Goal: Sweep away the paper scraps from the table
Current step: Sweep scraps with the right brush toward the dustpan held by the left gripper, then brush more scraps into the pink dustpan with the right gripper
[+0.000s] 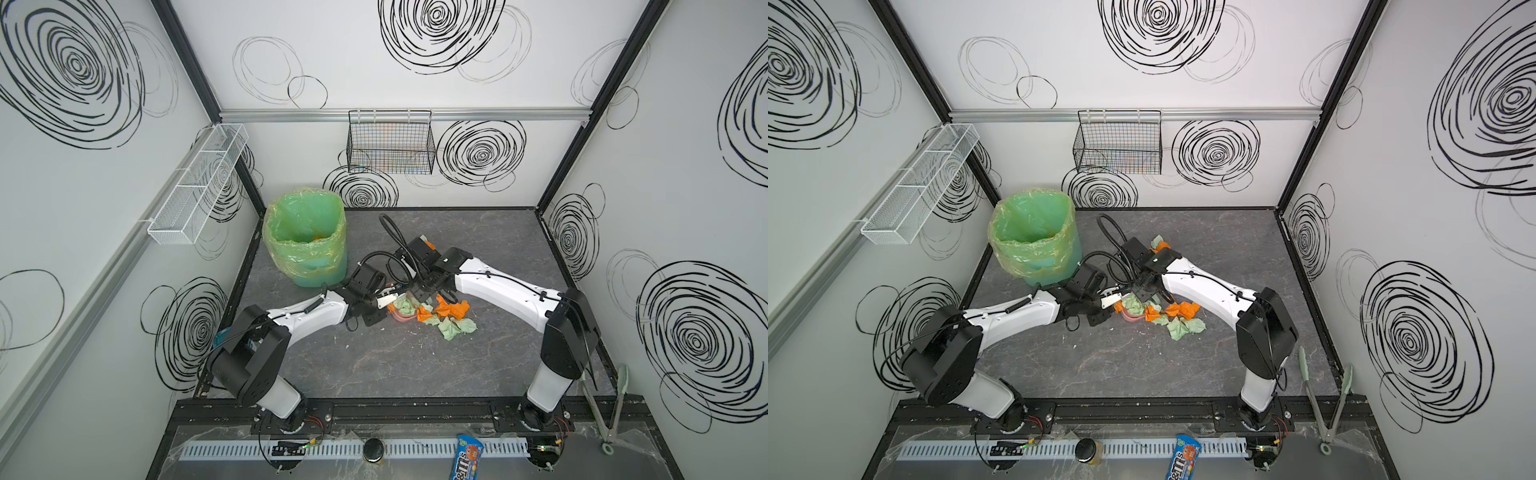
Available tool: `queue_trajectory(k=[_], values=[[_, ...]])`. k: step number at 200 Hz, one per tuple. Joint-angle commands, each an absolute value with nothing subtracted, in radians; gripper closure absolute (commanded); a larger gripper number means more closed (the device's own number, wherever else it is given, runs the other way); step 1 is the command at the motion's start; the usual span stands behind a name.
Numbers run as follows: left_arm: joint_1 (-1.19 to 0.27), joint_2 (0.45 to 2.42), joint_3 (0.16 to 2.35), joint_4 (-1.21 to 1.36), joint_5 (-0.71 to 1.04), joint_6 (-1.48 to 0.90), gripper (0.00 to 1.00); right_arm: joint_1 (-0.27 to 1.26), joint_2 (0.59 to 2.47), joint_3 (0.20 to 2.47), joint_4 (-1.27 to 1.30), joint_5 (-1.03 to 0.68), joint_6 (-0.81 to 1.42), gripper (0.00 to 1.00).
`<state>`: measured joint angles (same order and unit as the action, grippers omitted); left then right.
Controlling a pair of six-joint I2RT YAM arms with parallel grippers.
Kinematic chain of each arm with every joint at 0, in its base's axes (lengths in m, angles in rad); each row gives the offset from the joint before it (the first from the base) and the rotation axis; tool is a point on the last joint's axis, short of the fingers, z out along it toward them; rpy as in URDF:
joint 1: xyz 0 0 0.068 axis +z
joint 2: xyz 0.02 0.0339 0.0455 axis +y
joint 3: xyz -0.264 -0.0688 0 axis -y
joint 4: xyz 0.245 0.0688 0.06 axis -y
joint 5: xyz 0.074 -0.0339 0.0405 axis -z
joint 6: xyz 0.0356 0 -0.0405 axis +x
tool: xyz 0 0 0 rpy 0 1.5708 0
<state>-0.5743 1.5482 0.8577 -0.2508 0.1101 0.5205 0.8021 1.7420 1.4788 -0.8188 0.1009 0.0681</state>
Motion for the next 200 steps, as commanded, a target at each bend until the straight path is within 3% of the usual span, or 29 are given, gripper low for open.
queue_trajectory(k=[1,44,83,125,156,200], values=[[-0.536,1.513,0.841,-0.23,0.15,0.508,1.0,0.795,1.69,1.531,-0.894,0.125,0.107,1.0],[-0.491,1.488,0.821,-0.226,0.175,0.516,1.0,0.698,1.676,1.601,-0.889,0.166,0.136,1.0],[-0.432,1.489,0.815,-0.227,0.19,0.539,1.0,0.655,1.752,1.689,-0.801,0.347,0.037,1.0],[-0.357,1.494,0.819,-0.236,0.209,0.569,1.0,0.56,2.039,1.959,-0.772,0.477,-0.143,1.0],[-0.329,1.514,0.831,-0.245,0.217,0.584,1.0,0.54,2.333,2.319,-0.839,0.581,-0.279,1.0],[-0.327,1.532,0.843,-0.243,0.23,0.586,1.0,0.54,2.442,2.304,-0.749,0.603,-0.371,1.0]])
